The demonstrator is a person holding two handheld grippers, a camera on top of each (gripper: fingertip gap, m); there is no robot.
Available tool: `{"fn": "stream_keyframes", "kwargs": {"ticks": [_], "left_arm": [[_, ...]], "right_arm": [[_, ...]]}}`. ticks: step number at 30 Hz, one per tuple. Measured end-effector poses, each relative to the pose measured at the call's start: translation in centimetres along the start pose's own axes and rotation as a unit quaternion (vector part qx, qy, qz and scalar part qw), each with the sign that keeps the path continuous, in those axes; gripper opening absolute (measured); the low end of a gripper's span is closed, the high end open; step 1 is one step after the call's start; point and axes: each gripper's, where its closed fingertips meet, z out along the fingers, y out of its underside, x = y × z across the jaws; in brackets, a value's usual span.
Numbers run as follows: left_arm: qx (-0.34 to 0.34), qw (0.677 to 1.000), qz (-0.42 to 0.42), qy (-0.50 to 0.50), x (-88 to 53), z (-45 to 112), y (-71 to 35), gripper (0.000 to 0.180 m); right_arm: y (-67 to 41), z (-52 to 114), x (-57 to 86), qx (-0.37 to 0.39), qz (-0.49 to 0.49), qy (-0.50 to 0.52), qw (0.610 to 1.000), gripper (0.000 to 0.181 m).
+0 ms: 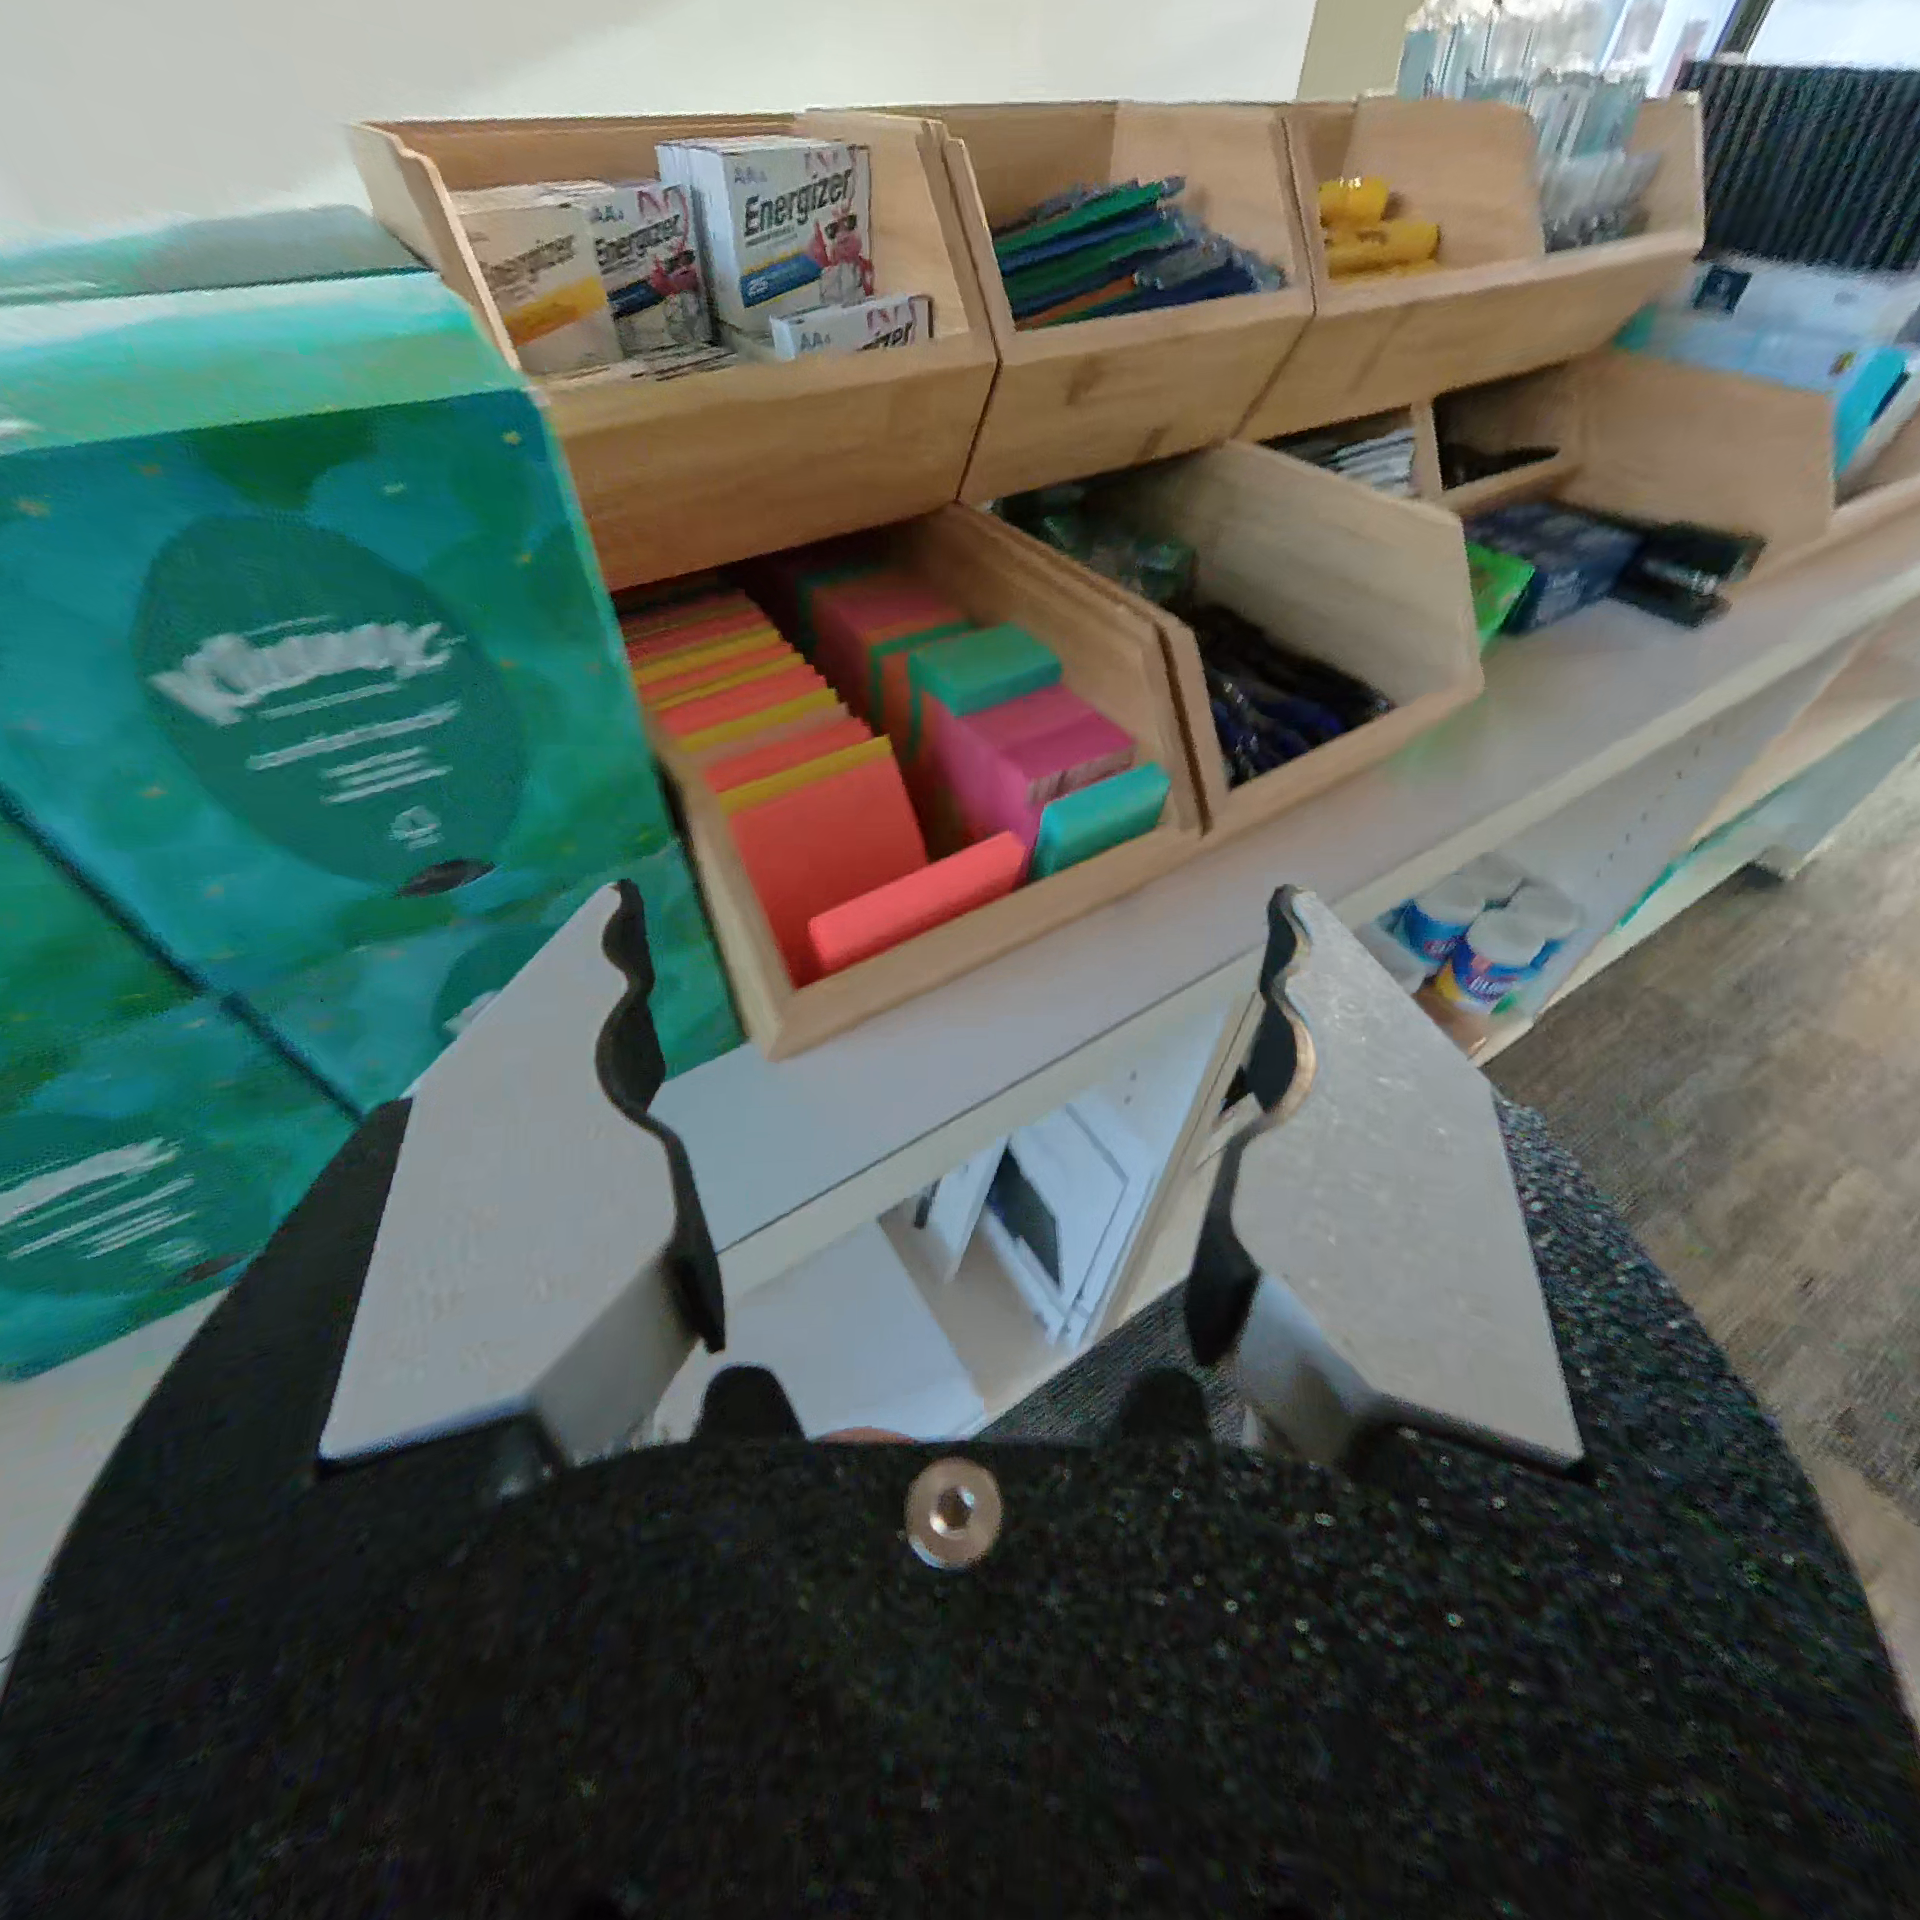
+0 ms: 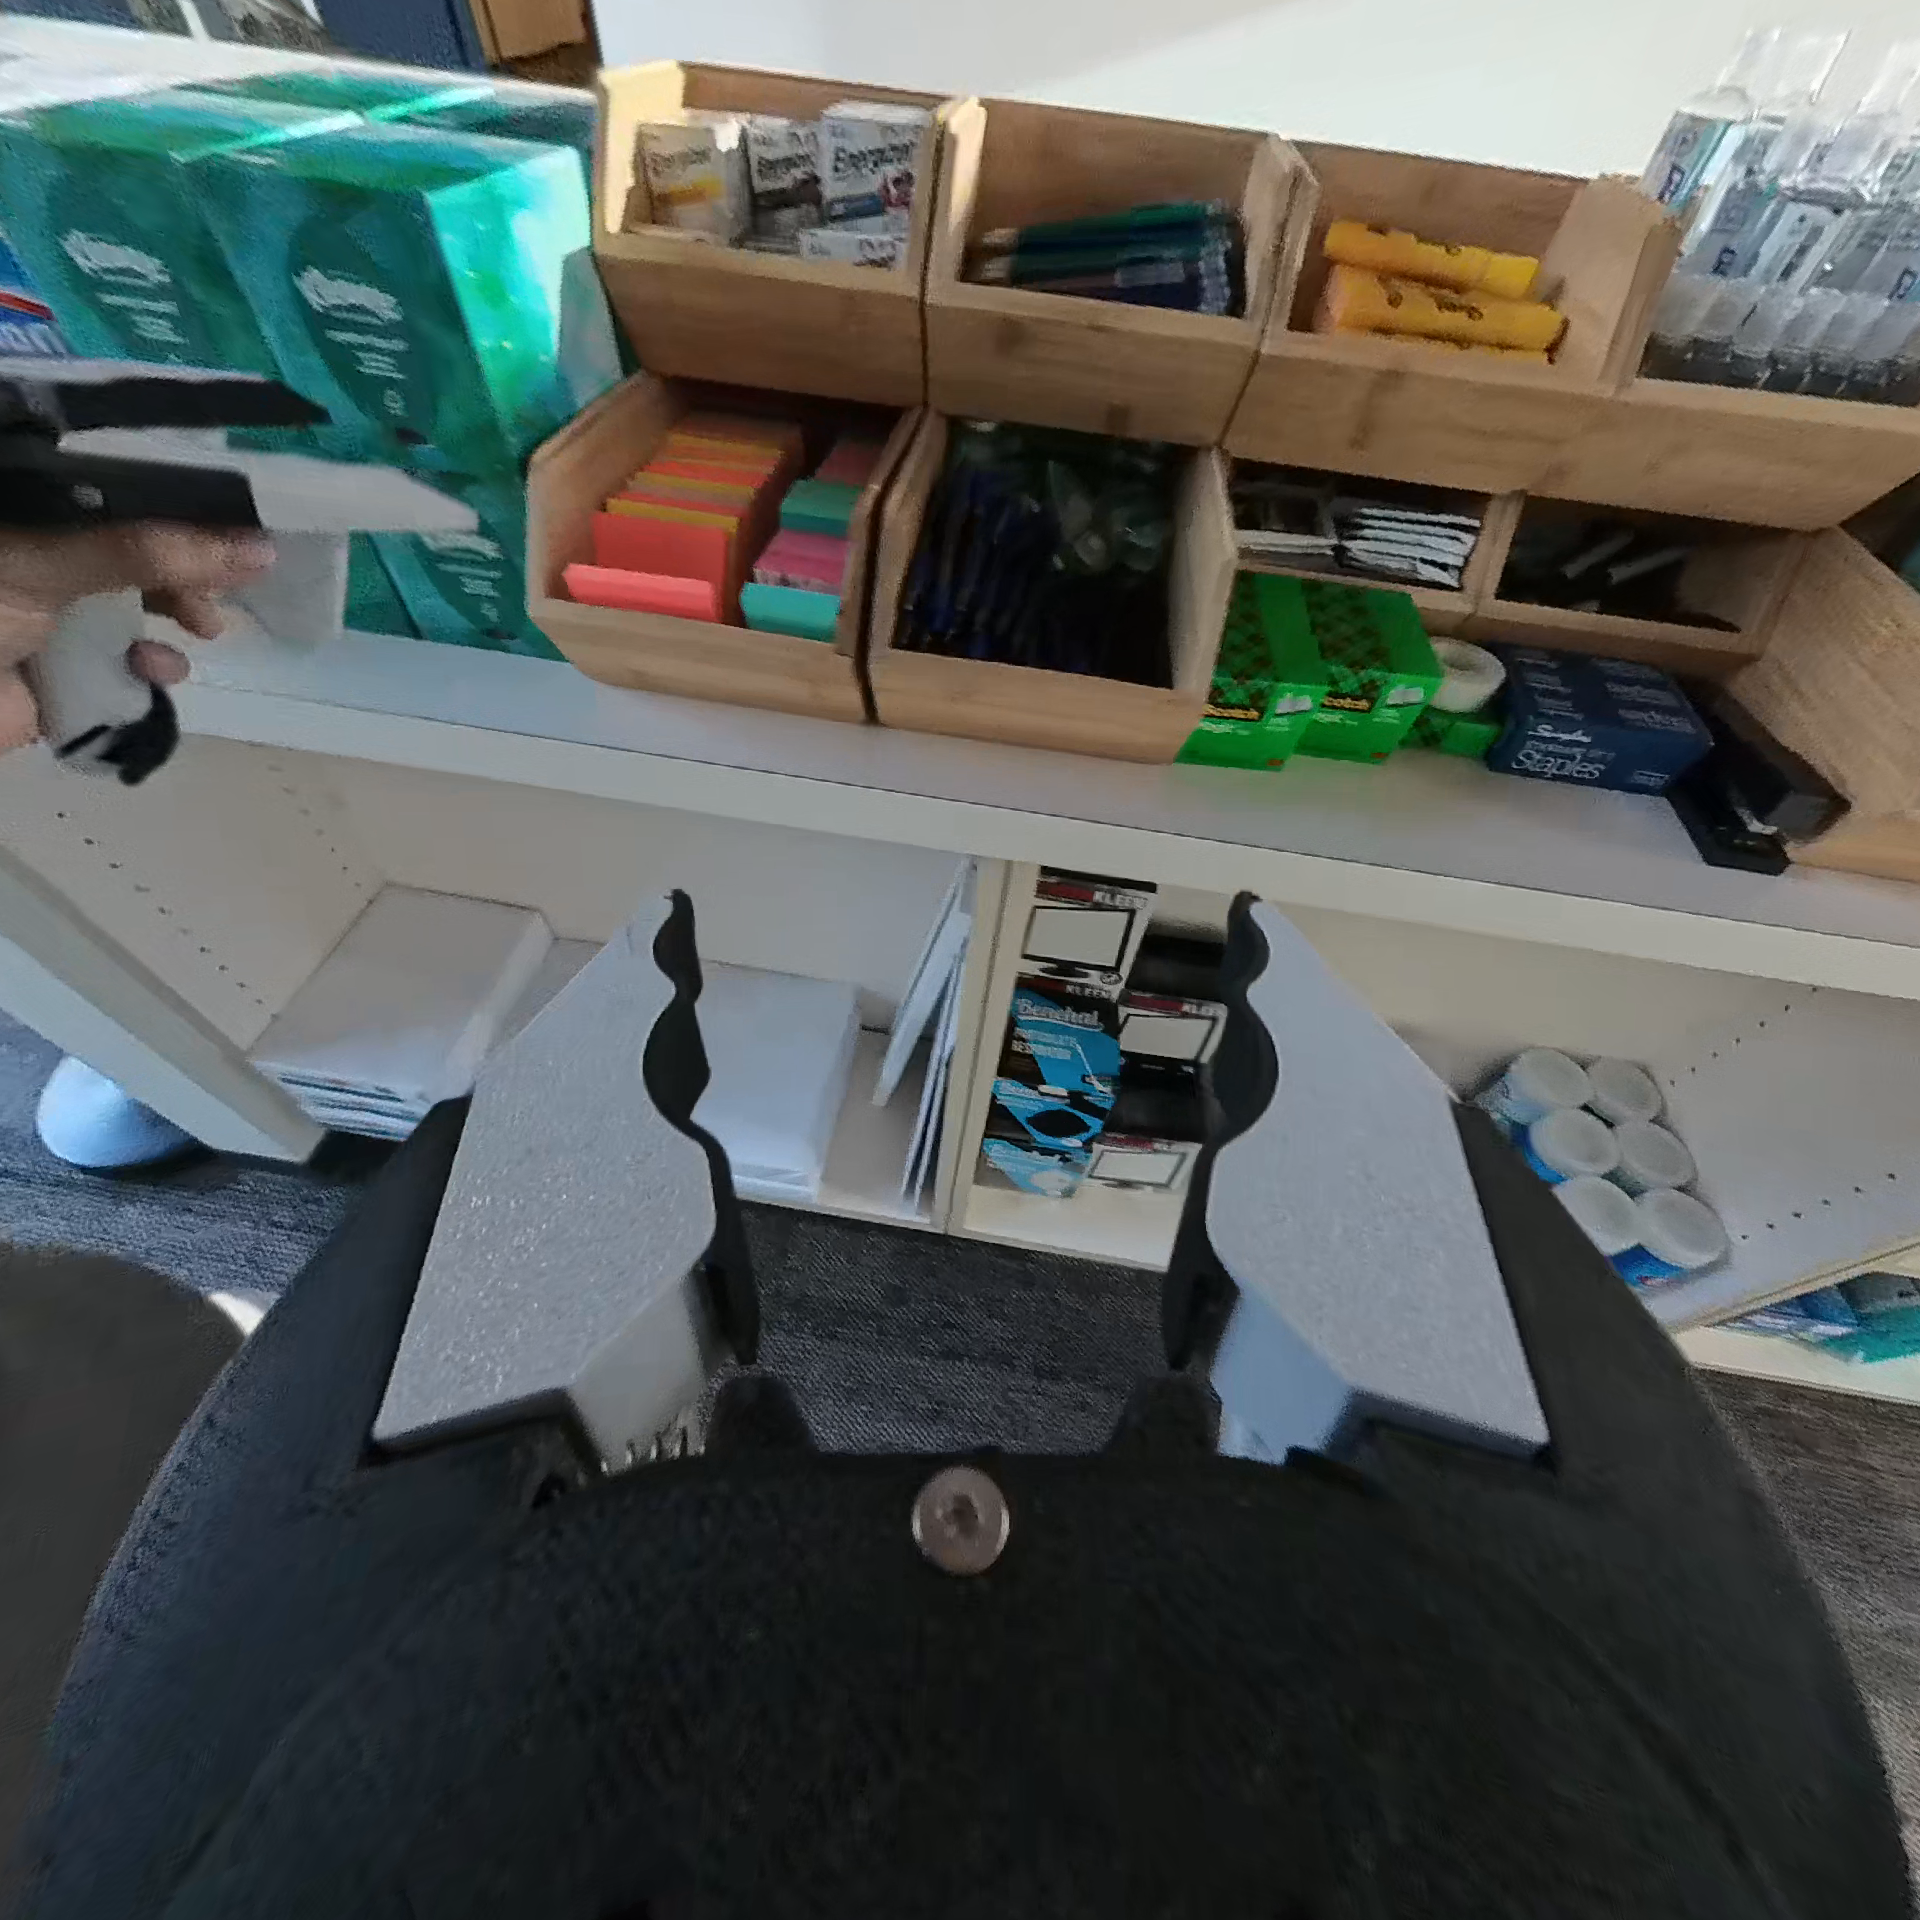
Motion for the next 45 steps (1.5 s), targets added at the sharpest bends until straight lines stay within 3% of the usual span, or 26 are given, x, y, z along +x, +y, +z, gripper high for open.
{"fn": "stream_keyframes", "kwargs": {"ticks": [1,8,18,24,26,30,45], "left_arm": [[0.002,1.0,-0.01,0.003,0.8,1.1,-0.4,0.114],[-0.023,1.0,0.021,-0.001,4.1,6.2,-0.6,0.113],[-0.02,0.996,-0.016,-0.08,6.7,7.3,-1.5,0.107],[-0.021,0.989,-0.053,-0.14,13.1,7.6,-2.7,0.057],[-0.008,0.989,-0.043,-0.139,16.3,7.5,-3.5,0.025],[-0.003,0.989,-0.014,-0.145,21.4,7.8,-4.3,0.0],[-0.003,0.996,0.003,-0.084,34.2,10.7,-6.2,0.002]], "right_arm": [[0.3,0.0,1.1,-0.006,-0.003,0.001,1.0,0.099],[4.2,1.5,7.5,-0.027,0.054,0.019,0.998,0.1],[2.4,5.3,16.7,0.021,0.02,-0.026,0.999,0.091],[2.9,2.2,25.0,0.036,-0.004,-0.037,0.999,0.048],[3.1,1.1,27.6,0.053,0.002,-0.044,0.998,0.024],[4.1,-0.6,32.1,0.066,0.023,-0.052,0.996,0.003],[10.0,-8.4,44.3,0.044,0.064,0.003,0.997,0.0]]}}
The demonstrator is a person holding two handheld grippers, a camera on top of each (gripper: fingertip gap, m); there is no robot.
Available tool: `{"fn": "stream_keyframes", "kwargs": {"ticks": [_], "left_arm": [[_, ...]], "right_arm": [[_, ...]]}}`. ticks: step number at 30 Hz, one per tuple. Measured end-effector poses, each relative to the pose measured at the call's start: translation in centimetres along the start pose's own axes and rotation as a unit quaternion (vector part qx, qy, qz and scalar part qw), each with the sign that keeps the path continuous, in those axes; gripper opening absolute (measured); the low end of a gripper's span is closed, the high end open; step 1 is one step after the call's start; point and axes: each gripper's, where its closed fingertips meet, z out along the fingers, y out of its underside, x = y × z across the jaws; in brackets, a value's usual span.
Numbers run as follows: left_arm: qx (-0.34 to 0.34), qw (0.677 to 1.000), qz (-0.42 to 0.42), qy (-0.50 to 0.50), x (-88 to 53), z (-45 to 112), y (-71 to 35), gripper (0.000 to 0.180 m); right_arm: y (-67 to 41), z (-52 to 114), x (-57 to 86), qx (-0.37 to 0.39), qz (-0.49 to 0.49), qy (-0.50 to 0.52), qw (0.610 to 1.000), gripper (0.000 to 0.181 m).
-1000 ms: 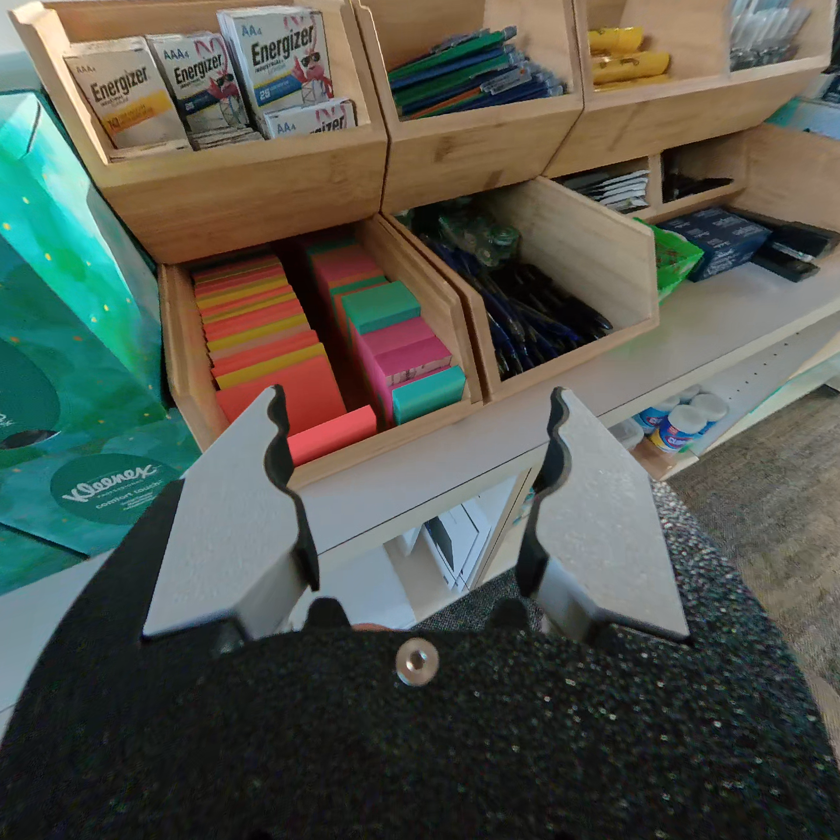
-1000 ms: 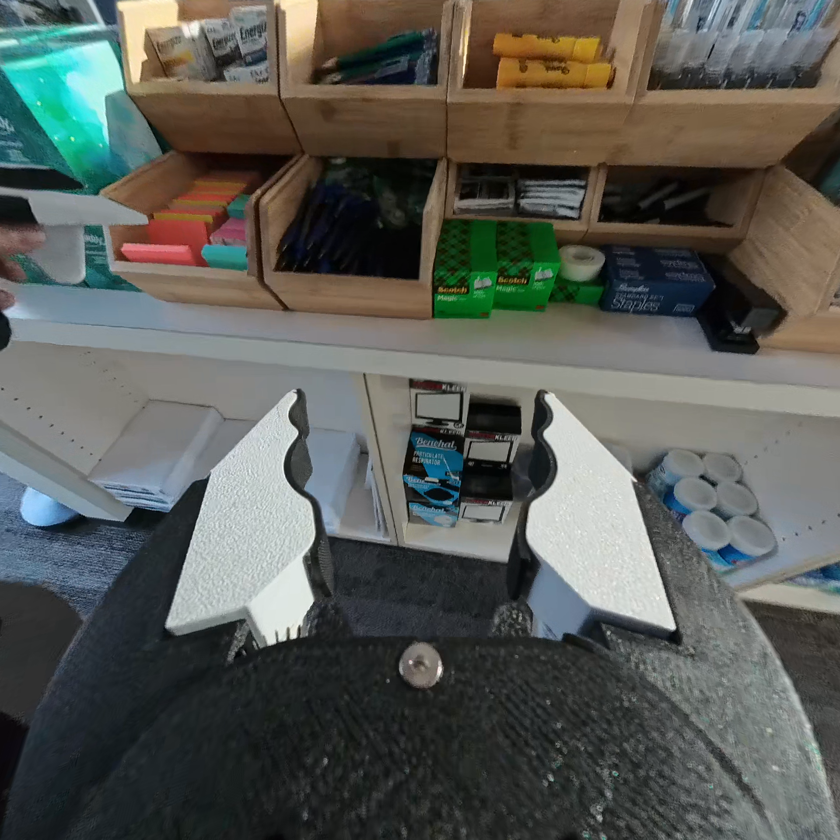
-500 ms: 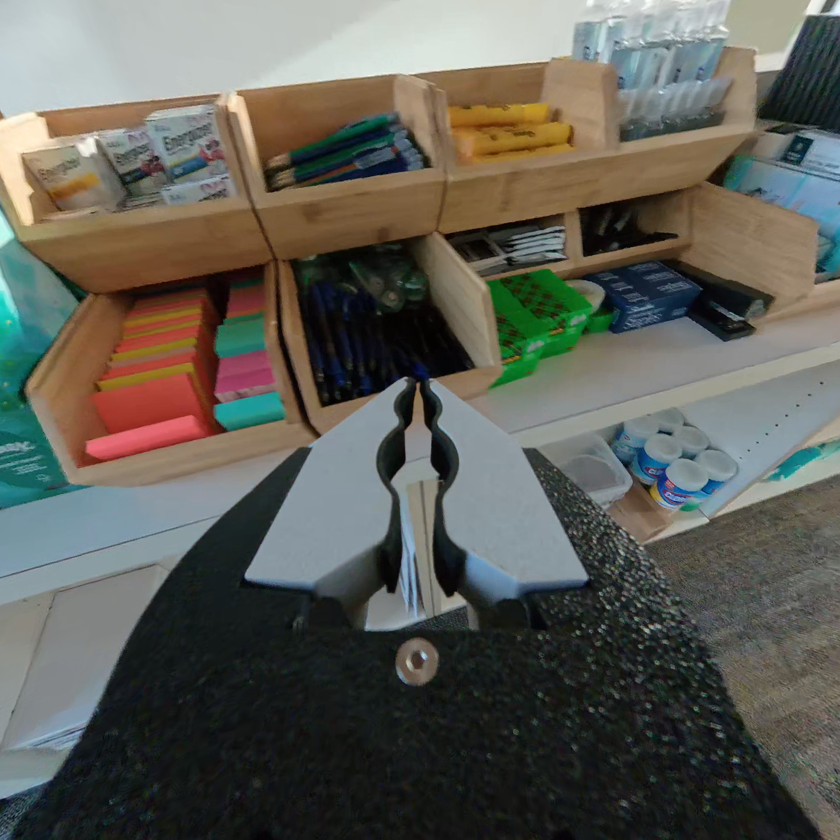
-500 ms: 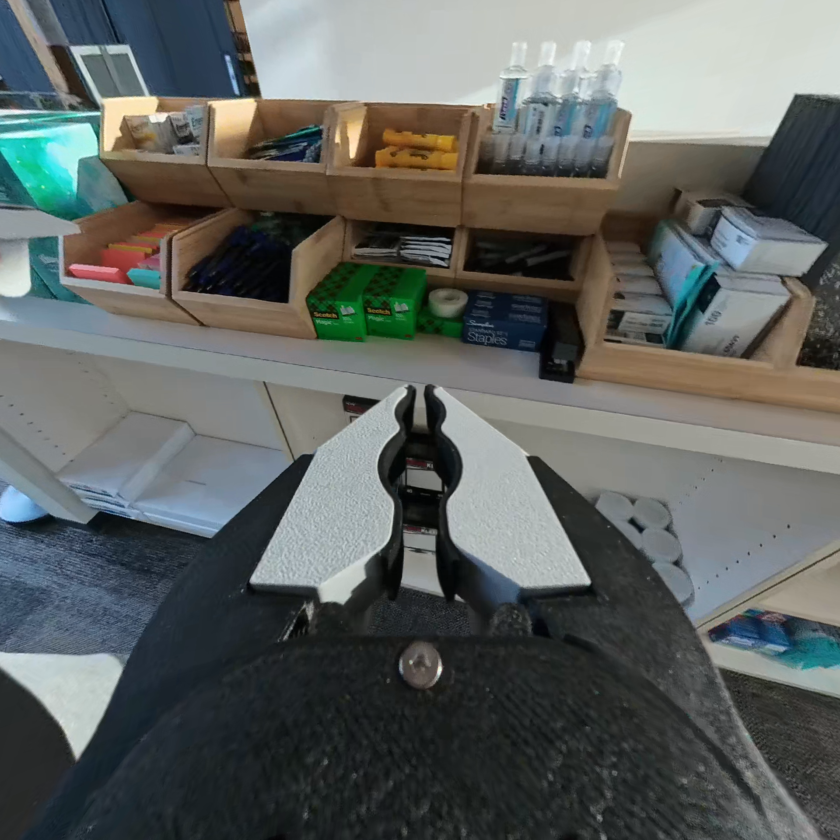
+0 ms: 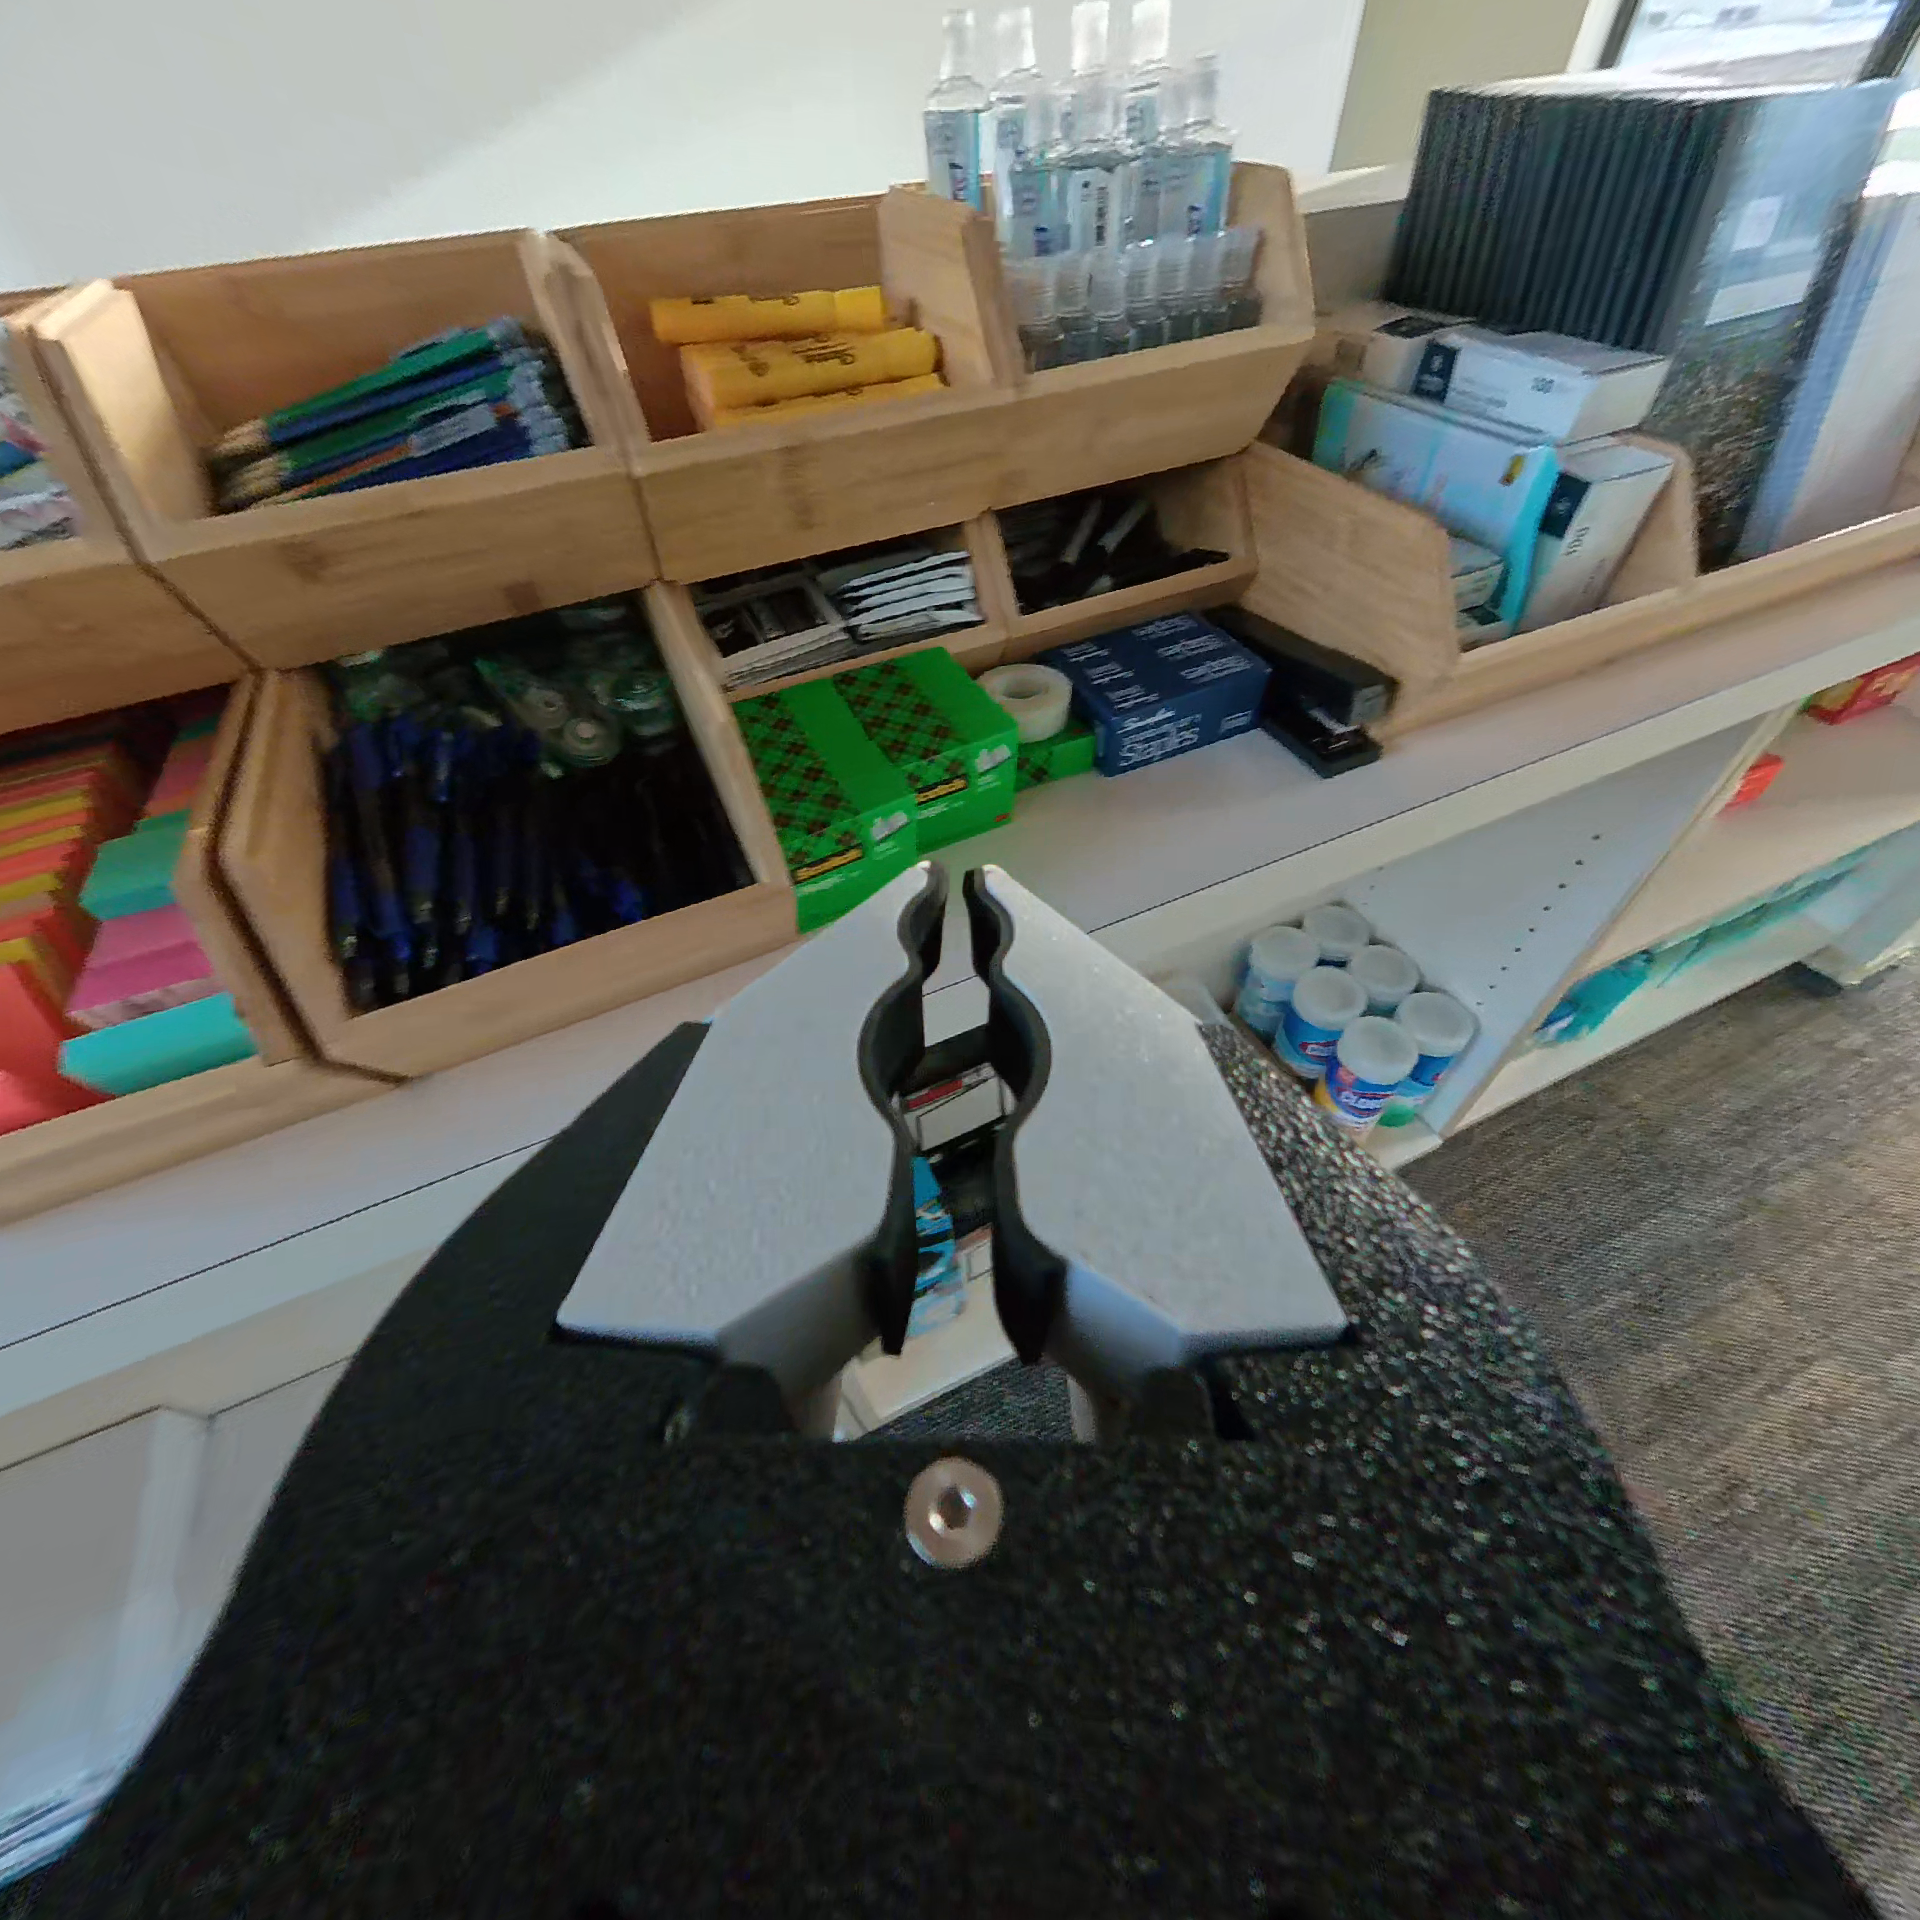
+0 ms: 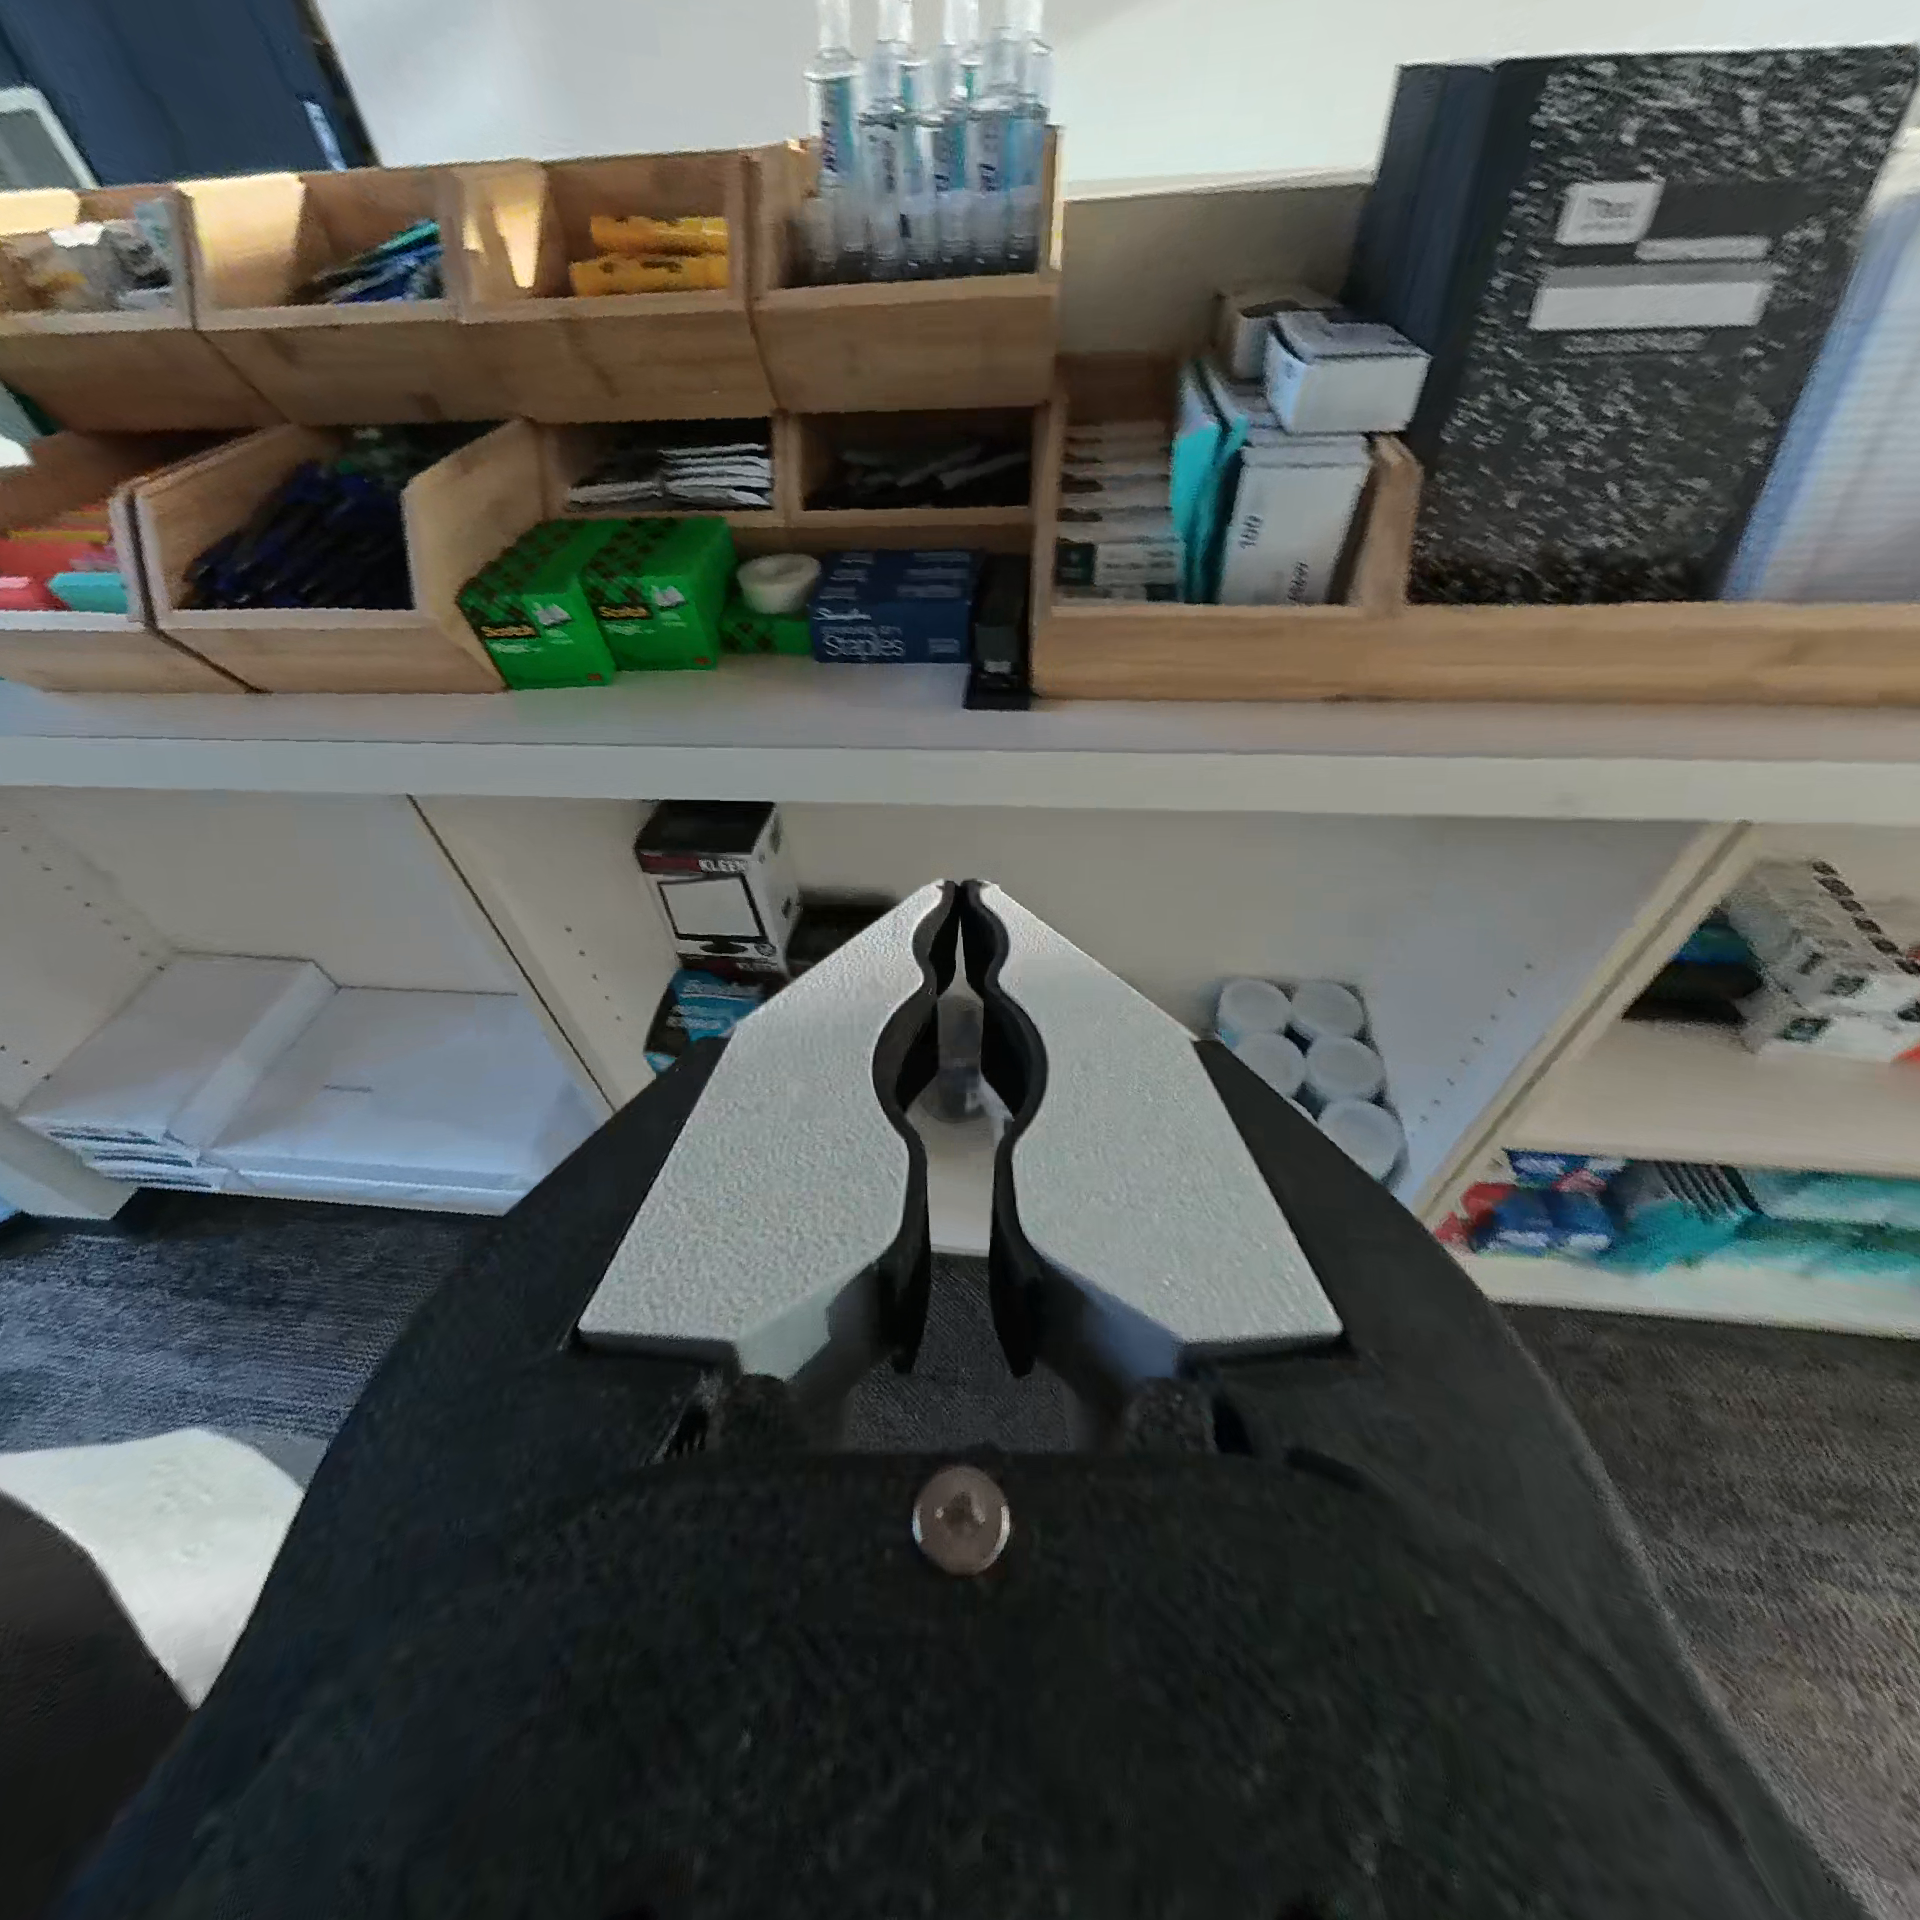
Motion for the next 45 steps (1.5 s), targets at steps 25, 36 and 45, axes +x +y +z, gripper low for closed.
{"fn": "stream_keyframes", "kwargs": {"ticks": [25,36,45], "left_arm": [[-0.019,0.993,0.041,0.112,11.5,5.4,-1.7,0.108],[-0.015,0.987,0.004,0.157,12.9,14.1,-1.0,0.113],[-0.019,0.985,-0.004,0.173,13.2,19.1,-1.2,0.088]], "right_arm": [[1.1,-0.4,5.7,-0.018,0.004,0.067,0.998,0.14],[-3.0,5.7,7.8,-0.036,-0.029,0.096,0.994,0.135],[-3.6,8.1,9.8,-0.062,-0.042,0.118,0.99,0.128]]}}
